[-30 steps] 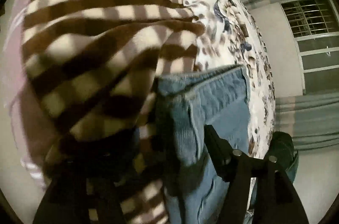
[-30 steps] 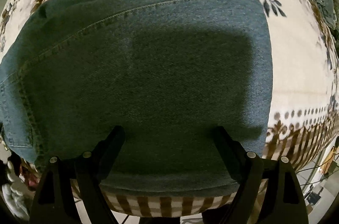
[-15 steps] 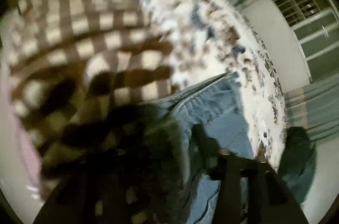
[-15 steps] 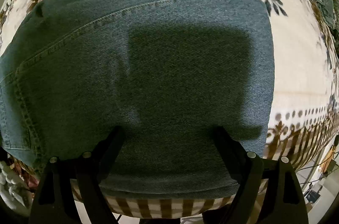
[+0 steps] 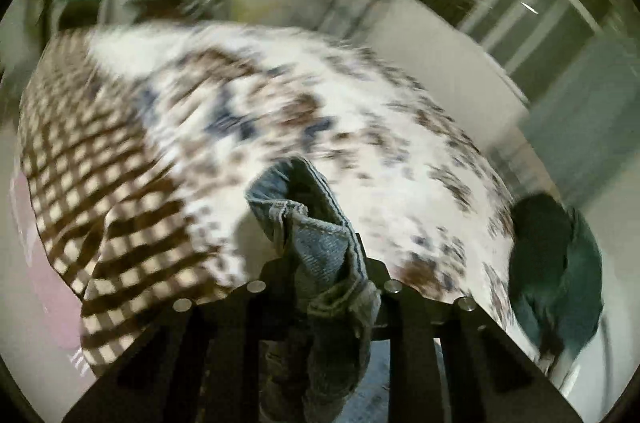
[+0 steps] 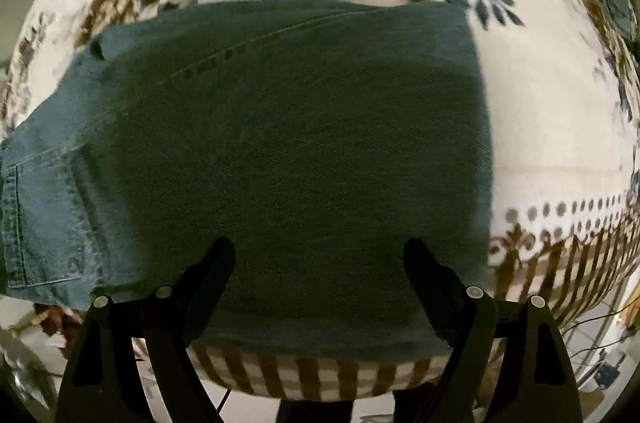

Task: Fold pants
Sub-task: 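Lift the waistband with the left gripper and fold it over the jeans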

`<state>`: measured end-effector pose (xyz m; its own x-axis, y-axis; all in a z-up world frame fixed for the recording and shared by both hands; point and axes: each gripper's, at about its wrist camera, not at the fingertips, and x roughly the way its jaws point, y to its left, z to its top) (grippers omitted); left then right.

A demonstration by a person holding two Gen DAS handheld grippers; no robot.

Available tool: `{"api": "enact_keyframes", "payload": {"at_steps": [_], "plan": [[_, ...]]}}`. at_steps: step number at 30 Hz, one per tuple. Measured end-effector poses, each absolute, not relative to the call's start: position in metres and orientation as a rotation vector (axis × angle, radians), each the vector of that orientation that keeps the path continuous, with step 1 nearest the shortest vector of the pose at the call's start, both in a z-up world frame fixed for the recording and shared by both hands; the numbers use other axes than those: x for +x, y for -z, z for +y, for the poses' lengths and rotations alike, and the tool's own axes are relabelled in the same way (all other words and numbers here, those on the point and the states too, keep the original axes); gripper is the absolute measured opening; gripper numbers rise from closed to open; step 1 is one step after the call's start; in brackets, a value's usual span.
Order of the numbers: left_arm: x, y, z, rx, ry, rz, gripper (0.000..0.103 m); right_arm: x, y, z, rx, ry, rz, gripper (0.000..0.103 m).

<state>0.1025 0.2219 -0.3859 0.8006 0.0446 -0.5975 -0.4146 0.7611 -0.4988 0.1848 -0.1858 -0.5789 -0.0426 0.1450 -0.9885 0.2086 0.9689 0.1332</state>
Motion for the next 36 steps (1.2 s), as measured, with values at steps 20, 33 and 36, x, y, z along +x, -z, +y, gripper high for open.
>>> {"api": "enact_keyframes", "payload": {"at_steps": [20,33,36], "plan": [[0.094,0.427,-0.195,-0.393,0.176,1.031,0.020,0.105,0.564,-0.494,0.434,0.228,1.590,0.088],[0.102,0.406,-0.215,-0.285,0.194,1.182,0.091,0.075,0.545,-0.541,0.710,-0.056,1.474,0.088],[0.099,0.380,-0.173,-0.290,0.131,1.139,0.091,0.093,0.552,-0.503,0.780,-0.142,1.460,0.093]]}}
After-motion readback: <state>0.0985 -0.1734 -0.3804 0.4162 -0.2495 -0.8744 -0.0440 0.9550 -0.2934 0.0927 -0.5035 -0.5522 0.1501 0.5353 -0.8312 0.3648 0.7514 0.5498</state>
